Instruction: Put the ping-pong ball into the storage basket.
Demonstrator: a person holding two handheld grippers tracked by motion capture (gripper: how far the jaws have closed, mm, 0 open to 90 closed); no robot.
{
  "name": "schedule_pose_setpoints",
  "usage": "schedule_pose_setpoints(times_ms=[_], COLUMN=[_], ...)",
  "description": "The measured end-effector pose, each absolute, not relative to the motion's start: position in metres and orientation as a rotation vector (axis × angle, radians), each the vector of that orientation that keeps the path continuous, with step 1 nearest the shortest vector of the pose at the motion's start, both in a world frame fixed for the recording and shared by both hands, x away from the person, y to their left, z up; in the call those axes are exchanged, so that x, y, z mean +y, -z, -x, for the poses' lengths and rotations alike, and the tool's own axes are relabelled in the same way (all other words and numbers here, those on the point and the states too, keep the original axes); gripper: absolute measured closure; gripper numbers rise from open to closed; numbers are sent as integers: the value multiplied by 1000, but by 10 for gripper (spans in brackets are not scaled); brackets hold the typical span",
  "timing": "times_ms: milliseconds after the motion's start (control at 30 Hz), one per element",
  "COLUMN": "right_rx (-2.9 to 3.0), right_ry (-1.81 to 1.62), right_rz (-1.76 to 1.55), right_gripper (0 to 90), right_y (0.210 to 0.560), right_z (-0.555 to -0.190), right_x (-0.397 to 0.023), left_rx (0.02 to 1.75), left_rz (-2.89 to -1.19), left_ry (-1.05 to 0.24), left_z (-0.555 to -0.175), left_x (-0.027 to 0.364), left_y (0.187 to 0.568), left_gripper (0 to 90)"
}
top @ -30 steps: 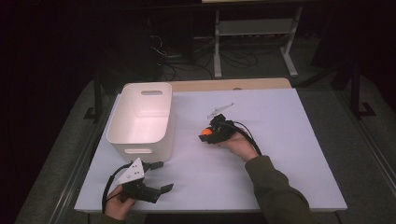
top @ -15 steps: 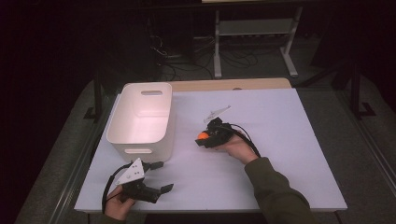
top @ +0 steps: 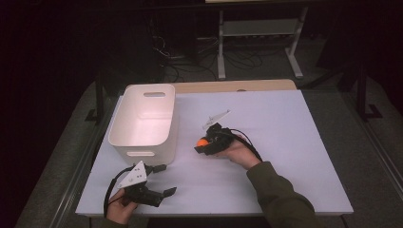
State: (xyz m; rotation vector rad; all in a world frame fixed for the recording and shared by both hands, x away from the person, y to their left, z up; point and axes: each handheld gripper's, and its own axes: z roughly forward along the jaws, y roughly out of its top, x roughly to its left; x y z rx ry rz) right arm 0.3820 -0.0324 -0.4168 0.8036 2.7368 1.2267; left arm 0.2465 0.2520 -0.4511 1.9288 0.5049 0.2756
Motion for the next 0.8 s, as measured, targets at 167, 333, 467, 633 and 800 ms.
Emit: schedule_pose_setpoints(times_ms=[167, 333, 467, 633, 800], right_rx=[2758, 2772, 2776, 2776, 2782], right_ry=[-1232, -1230, -1236, -1240, -1246], right_rz=[-768, -749, -733, -732, -720], right_gripper=[499, 498, 498, 498, 498], right_y=[415, 414, 410, 407, 402], right_z=[-378, -376, -375, -374, -372], right_x=[-27, -25, -25, -26, -26], left_rx=[504, 504, 504, 503, 501], left_rz=[-1929, -1931, -1928, -1929, -1932], left_ry=[-275, -275, -275, -275, -278], left_z=[-246, -246, -246, -246, -246], left_x=[252, 252, 252, 252, 252], left_y=[451, 451, 451, 451, 451], left_gripper=[141, 141, 141, 141, 141])
